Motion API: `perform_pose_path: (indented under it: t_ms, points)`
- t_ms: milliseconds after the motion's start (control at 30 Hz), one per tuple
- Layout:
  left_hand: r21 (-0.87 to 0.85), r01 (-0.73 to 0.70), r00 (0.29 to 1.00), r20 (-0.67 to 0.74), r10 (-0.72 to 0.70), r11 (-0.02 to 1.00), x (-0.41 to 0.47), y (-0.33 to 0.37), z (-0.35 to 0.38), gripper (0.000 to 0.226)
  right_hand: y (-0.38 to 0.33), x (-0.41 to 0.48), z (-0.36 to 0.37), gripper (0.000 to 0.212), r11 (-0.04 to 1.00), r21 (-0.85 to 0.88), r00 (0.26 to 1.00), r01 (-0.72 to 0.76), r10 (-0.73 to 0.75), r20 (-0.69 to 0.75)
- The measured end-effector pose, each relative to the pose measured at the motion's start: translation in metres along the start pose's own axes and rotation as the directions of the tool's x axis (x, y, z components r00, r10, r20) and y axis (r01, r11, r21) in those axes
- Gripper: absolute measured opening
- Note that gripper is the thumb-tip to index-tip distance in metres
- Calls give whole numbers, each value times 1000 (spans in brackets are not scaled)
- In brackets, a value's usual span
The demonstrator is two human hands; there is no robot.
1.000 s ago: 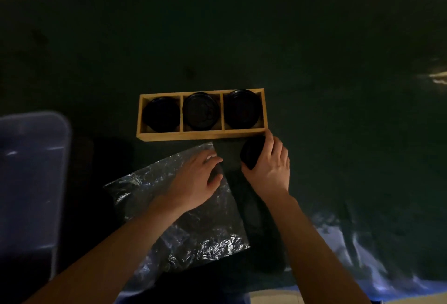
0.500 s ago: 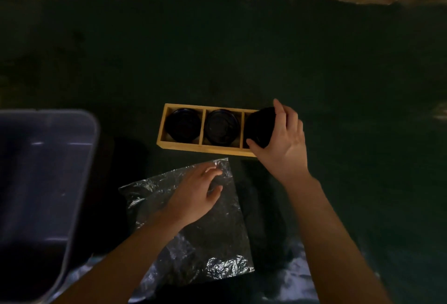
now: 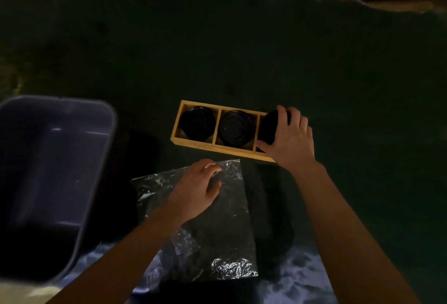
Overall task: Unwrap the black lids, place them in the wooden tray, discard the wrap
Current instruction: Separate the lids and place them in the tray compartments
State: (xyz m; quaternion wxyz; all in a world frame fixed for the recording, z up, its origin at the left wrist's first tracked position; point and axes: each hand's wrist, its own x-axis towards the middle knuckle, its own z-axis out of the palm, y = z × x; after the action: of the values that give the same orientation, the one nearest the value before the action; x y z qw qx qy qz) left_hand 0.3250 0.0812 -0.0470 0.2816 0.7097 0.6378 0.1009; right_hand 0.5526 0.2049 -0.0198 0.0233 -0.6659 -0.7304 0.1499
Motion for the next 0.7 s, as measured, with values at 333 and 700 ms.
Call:
perform_pose_path:
  t_ms: [333, 700]
  points:
    - [7, -10, 998, -59, 10, 1000, -4, 0, -8, 38, 8, -5, -2, 132, 999, 46, 1000, 15, -16, 14]
    - [49, 24, 951, -309, -8, 999, -61, -33, -38, 31, -23, -113, 0, 38, 888, 422, 879, 182, 45, -474]
